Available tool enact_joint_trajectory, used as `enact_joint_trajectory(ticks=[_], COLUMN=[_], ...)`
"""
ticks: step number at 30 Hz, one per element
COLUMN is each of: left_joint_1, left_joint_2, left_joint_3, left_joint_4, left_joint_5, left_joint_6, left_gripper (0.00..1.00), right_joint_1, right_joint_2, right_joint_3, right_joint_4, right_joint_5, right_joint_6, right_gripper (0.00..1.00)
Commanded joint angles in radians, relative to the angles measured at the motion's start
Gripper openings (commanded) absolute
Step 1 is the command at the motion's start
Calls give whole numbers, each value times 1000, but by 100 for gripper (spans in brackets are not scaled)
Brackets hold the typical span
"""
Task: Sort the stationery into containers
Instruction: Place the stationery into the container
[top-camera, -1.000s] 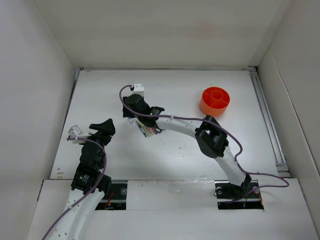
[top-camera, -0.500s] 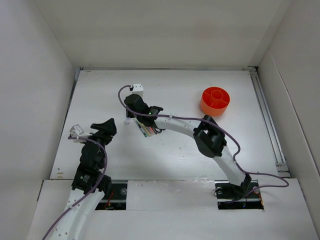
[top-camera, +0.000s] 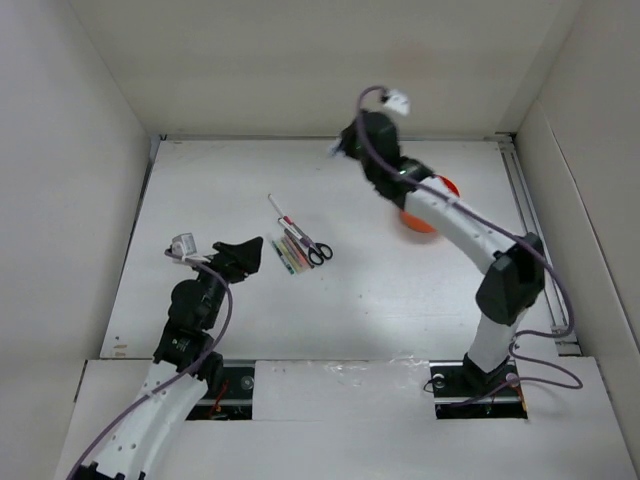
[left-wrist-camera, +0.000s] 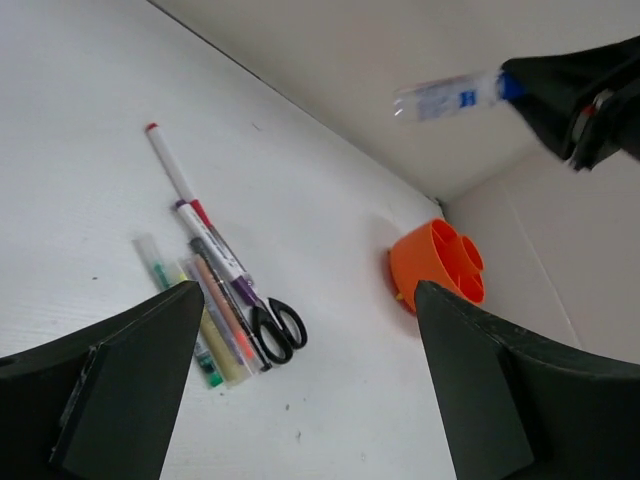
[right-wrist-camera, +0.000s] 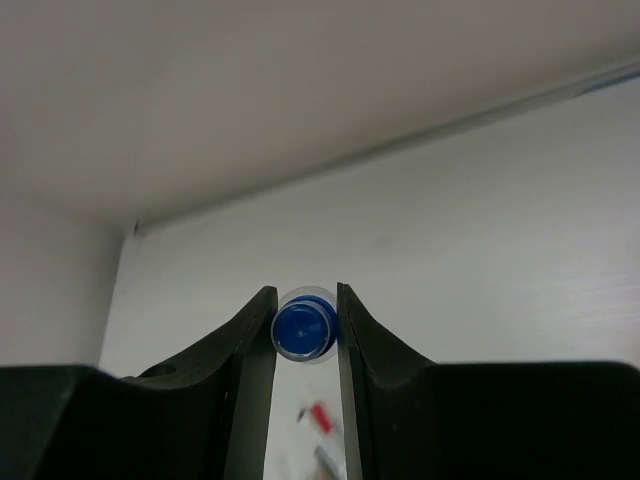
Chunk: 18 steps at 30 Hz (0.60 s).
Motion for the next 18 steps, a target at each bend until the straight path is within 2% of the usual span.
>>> enact_joint_trajectory(ticks=[1, 3, 4, 9, 18], left_joint_1=[-18, -27, -27, -27, -27], left_joint_2=[112, 180, 248, 390, 409], left_joint_3=[-7, -7, -7, 30, 30], left_joint_4=[214, 267, 285, 348, 367], left_joint_5=[164, 244, 262, 337, 356], left_joint_6=[59, 70, 70, 70, 70], left_gripper=[86, 98, 100, 100, 100], right_joint_1=[-199, -299, -327, -440, -516], right_joint_2=[-81, -81, -72, -29, 40], right_joint_3=[-56, -56, -47, -19, 20], right_joint_4=[0, -38, -50, -89, -175], right_joint_5=[49, 63, 63, 72, 58], right_joint_6=[80, 100, 109, 109, 100], right_gripper=[10, 9, 9, 8, 7])
